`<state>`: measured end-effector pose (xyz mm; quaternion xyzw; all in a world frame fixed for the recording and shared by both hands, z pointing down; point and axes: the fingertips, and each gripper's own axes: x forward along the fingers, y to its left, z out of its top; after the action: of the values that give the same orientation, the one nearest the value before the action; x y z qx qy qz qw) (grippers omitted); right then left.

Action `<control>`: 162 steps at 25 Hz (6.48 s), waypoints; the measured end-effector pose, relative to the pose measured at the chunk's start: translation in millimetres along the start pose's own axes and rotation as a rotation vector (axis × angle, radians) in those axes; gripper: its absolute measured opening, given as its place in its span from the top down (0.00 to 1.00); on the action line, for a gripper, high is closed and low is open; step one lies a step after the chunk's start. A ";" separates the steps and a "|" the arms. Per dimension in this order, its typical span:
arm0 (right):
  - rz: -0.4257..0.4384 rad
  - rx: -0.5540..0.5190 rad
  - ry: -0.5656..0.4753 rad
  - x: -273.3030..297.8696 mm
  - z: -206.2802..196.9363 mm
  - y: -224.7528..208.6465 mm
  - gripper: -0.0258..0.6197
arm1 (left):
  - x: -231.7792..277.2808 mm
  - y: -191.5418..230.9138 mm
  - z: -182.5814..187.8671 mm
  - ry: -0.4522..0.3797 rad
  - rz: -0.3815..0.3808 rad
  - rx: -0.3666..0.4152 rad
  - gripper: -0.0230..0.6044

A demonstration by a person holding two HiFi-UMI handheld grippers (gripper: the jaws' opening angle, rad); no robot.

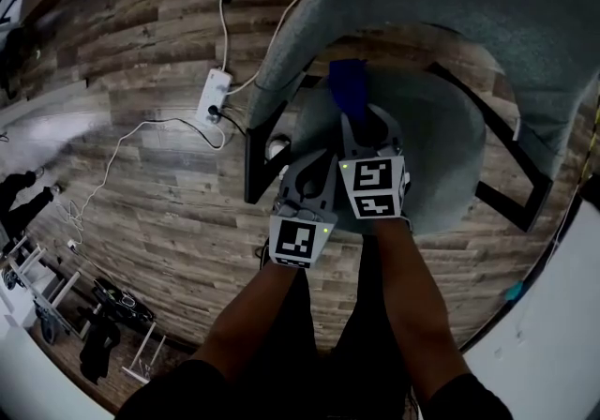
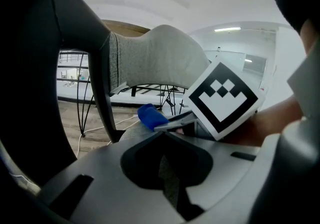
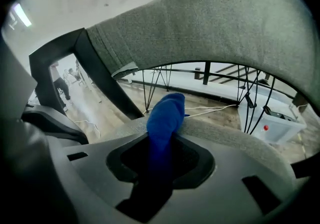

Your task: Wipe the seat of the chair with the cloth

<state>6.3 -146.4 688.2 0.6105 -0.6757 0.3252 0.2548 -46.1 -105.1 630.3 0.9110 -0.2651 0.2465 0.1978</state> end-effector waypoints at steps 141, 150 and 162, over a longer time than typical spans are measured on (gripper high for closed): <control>-0.436 0.207 0.042 -159.2 -150.6 -162.7 0.78 | 26.4 -108.3 -39.9 0.061 0.007 0.033 0.95; -0.521 0.190 0.067 -178.2 -160.0 -181.0 0.78 | 26.5 -110.2 -39.8 0.071 -0.021 0.029 0.95; -0.443 0.111 -0.006 -163.6 -118.6 -95.2 0.78 | -14.2 -71.7 -40.0 0.047 -0.055 -0.007 0.95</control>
<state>114.8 46.4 657.3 0.7580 -0.5069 0.2963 0.2841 -28.7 -24.0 638.0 0.9111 -0.2362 0.2616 0.2137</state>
